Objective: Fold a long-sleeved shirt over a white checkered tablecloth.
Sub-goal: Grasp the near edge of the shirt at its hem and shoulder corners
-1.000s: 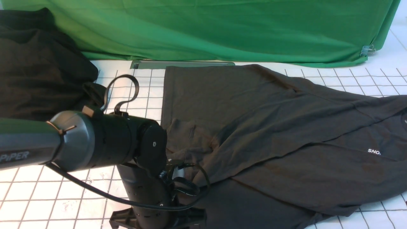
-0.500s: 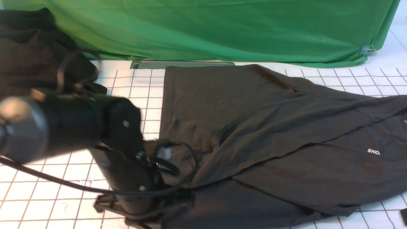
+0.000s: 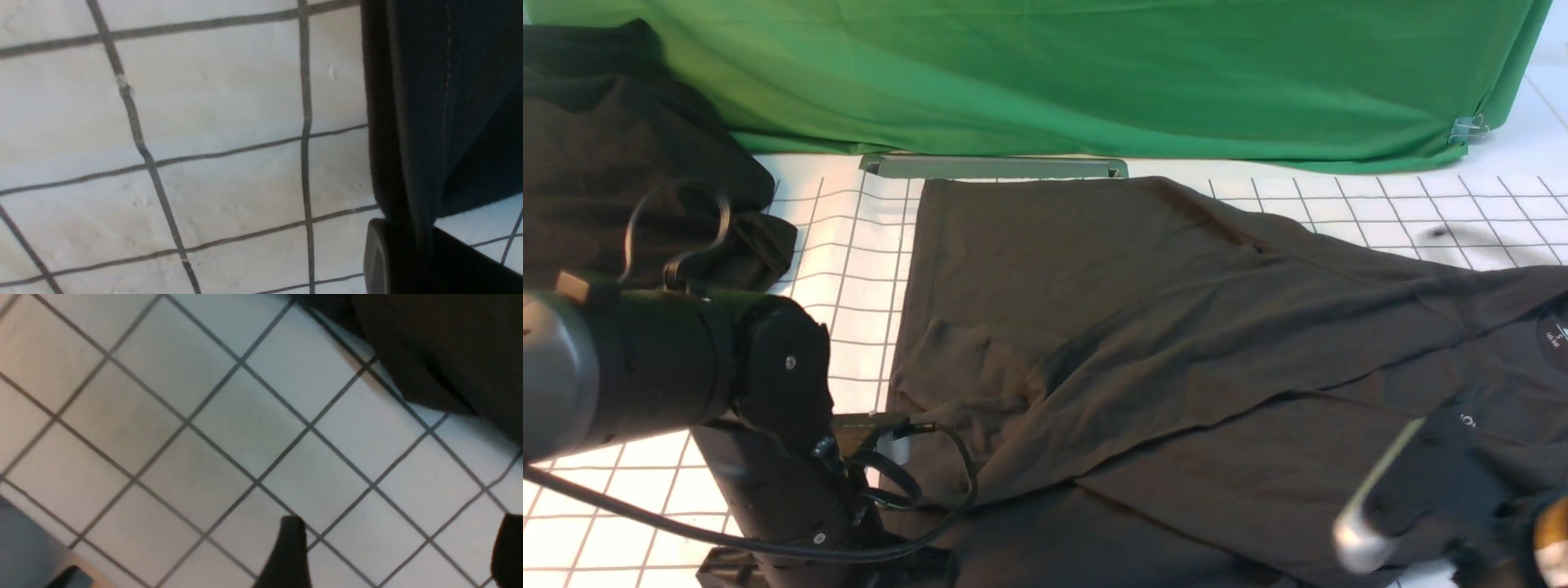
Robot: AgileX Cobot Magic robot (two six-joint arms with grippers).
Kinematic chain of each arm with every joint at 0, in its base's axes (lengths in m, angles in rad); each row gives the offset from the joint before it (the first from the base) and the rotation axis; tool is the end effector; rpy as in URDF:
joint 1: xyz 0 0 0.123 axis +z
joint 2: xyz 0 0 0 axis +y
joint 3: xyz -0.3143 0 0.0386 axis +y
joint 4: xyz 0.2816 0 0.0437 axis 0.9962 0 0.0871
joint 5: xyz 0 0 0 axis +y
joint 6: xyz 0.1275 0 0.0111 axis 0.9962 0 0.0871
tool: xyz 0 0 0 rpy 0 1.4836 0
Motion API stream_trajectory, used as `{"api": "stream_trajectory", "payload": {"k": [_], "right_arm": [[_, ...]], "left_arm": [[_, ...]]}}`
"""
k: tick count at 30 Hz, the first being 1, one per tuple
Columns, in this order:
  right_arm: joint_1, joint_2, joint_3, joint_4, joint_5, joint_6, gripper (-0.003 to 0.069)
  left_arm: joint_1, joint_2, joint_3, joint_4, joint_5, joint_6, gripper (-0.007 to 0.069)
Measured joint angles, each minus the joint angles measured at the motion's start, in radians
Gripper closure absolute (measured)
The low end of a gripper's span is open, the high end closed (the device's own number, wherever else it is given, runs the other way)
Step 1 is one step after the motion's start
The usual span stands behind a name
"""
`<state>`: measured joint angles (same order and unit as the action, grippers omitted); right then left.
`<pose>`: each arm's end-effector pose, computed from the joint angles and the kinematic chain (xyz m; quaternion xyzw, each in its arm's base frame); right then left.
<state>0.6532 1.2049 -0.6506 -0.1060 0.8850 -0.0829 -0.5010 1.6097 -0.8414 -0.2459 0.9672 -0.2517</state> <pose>0.1763 0.1217 0.1948 -0.3841 0.9158 -0.0120 0.1171 0.2295 -0.1549 0.1462 -0.0504 -0.9931 0.0772 0.0719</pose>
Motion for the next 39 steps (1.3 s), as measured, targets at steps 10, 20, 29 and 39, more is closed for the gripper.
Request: {"api": "stream_trajectory", "payload": {"k": [10,20,29,39], "right_arm": [[0.063,0.253,-0.073,-0.242,-0.084,0.075,0.007],[0.063,0.388,-0.075,-0.362,-0.13,0.083,0.0071],[0.063,0.397,-0.075,-0.401,-0.15,0.083,0.0242],[0.061,0.437,-0.081,-0.442,-0.139,0.109,0.0583]], "left_arm": [[0.002,-0.001,0.001,0.001,-0.013,0.025,0.0604],[0.002,-0.001,0.002,-0.007,-0.04,0.028,0.0604],[0.002,-0.001,0.002,-0.008,-0.041,0.029,0.0604],[0.002,-0.023,0.002,-0.023,-0.052,0.028,0.0604]]}}
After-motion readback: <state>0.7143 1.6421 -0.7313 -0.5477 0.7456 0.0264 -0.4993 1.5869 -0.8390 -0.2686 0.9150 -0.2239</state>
